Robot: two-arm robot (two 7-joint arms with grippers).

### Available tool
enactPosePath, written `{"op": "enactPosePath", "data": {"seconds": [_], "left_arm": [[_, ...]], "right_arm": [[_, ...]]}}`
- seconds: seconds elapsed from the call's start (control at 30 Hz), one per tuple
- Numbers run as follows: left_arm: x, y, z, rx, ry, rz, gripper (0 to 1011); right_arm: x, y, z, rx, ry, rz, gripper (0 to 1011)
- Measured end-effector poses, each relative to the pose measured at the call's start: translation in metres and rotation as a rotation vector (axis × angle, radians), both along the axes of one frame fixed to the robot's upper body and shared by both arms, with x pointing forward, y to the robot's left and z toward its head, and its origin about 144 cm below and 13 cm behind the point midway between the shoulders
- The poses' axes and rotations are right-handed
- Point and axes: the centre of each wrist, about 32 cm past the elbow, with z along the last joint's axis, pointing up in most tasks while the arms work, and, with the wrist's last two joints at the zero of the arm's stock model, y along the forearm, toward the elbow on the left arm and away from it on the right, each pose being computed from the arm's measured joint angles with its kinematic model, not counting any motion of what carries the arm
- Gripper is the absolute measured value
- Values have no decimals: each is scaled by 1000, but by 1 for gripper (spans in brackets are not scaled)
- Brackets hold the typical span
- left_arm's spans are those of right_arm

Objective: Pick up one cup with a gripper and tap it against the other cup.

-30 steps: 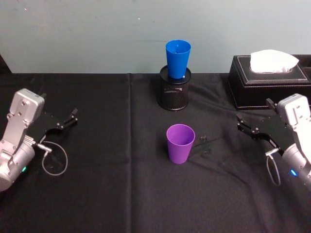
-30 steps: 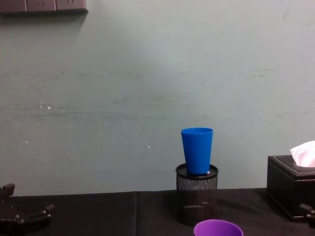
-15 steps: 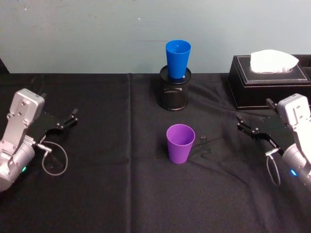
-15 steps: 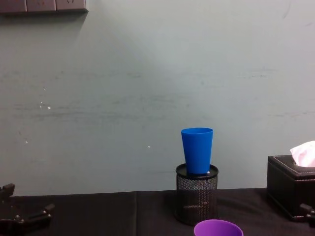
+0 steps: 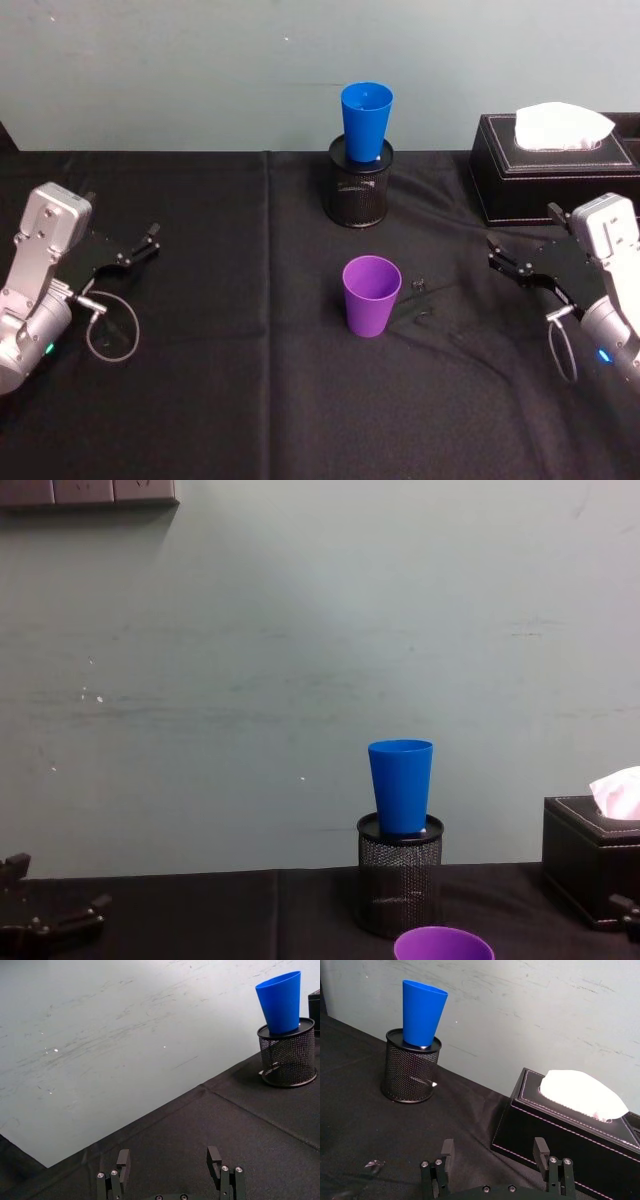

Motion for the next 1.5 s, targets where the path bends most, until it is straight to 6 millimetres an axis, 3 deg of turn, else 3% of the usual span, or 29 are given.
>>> {"op": "enactPosePath", "data": {"seconds": [0.47, 0.87, 1.17, 1.5], "left_arm": [[0, 0, 0, 0, 0, 0, 1005], [0, 0, 0, 0, 0, 0, 1005], [0, 0, 0, 0, 0, 0, 1005], [0, 0, 0, 0, 0, 0, 1005]], "right_arm": [[0, -2, 7, 46, -15, 62, 1003], [-26, -13, 2, 215, 135, 372, 1003], [-32, 4, -11, 227, 185, 534, 1003], [-18, 25, -15, 214, 186, 579, 1003]]}}
